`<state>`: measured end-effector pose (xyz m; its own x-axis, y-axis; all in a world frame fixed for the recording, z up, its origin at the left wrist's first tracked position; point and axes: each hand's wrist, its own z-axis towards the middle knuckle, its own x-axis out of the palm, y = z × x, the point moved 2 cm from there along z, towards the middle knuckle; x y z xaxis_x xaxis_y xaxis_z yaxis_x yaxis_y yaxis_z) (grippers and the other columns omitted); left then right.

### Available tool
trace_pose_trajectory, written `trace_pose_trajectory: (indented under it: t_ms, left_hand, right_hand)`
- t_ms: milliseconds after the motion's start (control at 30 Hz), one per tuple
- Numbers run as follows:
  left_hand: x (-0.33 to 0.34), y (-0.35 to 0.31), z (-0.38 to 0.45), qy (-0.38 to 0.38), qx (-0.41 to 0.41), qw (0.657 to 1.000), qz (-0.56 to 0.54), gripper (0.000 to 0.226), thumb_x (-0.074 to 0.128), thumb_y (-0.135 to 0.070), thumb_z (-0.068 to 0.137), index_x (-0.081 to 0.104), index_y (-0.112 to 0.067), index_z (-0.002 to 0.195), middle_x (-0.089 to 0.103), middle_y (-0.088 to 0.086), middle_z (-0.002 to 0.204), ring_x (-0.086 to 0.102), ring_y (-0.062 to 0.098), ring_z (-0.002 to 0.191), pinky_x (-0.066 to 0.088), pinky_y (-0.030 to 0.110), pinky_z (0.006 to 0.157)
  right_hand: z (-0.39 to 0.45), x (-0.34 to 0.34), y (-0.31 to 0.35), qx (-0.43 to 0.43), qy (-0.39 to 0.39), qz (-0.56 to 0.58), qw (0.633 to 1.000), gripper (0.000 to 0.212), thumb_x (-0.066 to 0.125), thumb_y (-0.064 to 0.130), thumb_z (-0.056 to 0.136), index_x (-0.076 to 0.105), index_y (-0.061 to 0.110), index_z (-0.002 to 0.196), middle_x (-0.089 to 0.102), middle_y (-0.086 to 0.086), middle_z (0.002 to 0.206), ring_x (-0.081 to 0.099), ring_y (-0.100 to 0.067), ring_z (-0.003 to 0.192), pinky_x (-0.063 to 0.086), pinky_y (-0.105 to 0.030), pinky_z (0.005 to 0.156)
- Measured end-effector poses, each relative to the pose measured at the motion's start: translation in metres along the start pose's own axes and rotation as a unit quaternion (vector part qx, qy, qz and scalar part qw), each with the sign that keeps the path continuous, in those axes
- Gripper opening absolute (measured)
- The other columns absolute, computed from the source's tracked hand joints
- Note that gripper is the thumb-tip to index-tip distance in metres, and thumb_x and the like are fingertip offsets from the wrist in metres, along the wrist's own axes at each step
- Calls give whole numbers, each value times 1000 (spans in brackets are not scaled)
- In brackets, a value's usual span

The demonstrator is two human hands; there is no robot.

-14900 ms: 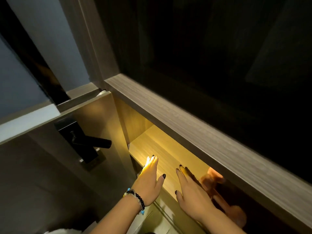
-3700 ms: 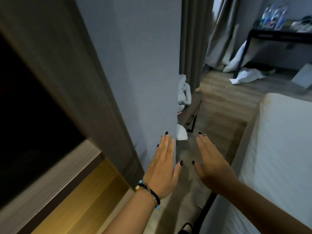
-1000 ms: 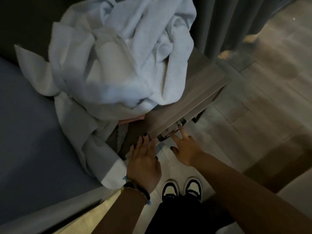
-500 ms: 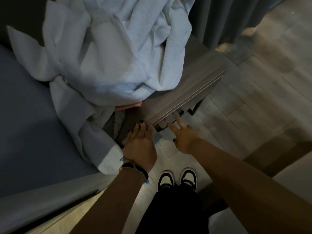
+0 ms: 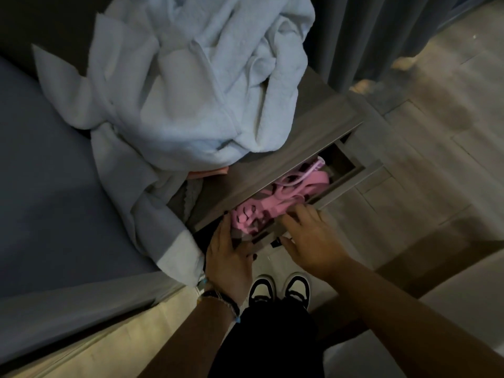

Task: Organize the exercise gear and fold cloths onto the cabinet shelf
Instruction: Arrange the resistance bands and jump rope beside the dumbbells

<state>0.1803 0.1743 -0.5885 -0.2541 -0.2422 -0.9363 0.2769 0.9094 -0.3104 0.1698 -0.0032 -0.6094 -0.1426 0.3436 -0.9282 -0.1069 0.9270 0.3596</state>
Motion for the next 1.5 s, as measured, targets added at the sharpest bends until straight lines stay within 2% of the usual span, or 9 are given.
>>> trace_pose_trajectory:
  t_ms: [133,267,500,633,867,967,1100,1300,1500]
  left_hand:
    - [14,-4,-13,-5,-48,998,-50,19,75,0,73,77,-5,91,46,25,141,49,45,125,46,55,97]
    - [28,-3,-2,-9,-54,994,-99,17,63,-8,85,74,-5,97,38,17,149,40,33,136,39,44,107]
    - [59,-26,35,164,-64,968,-180,48,57,-5,89,45,-2,136,47,14,140,42,26,132,26,23,108]
    - [74,-42,57,206,-68,964,-152,67,58,-1,85,29,-4,146,38,14,146,39,29,134,30,30,111]
    - [84,-68,93,275,-8,950,-147,80,52,-1,87,17,-32,152,22,6,158,35,28,138,33,40,114]
    - [88,-73,99,314,-7,945,-92,78,46,0,91,12,-28,154,7,13,160,27,33,142,26,36,117]
    - [92,-72,99,348,-30,934,-75,69,48,-1,91,22,-22,152,20,18,152,32,36,137,27,39,116]
    - [93,-78,97,278,-82,937,-194,95,50,10,87,-4,-32,153,-11,4,161,29,27,140,32,22,100]
    - [100,-87,107,293,-18,956,-14,41,53,-16,94,45,-8,133,36,16,144,44,32,127,37,36,106]
  right_hand:
    - [-5,11,-16,13,90,12,996,56,54,44,90,40,30,142,33,-4,146,25,-25,137,15,-39,115]
    - [-20,14,-20,25,62,30,997,46,57,39,90,52,27,134,43,-5,138,33,-27,133,21,-36,110]
    - [-52,8,-31,82,33,76,993,33,52,27,92,63,22,123,52,-5,129,40,-26,128,31,-40,109]
    - [-60,-5,-63,178,20,46,983,35,50,36,93,56,28,127,37,-5,146,16,-27,144,4,-50,119]
    - [-73,-9,-78,169,42,33,984,40,47,37,94,51,31,134,32,-5,151,6,-26,147,-8,-54,115]
    - [-79,-7,-74,185,44,31,981,41,44,39,96,49,31,136,29,-5,153,0,-26,148,-8,-53,116]
    - [-85,-9,-75,174,80,5,981,47,39,43,96,41,31,142,25,-6,156,-2,-27,148,-10,-53,114]
    - [-75,-23,-79,148,115,4,982,46,35,45,97,39,36,142,27,0,154,4,-24,147,-1,-47,117]
    - [-67,-26,-78,157,136,12,978,45,39,43,96,40,37,141,25,2,154,9,-23,145,3,-51,118]
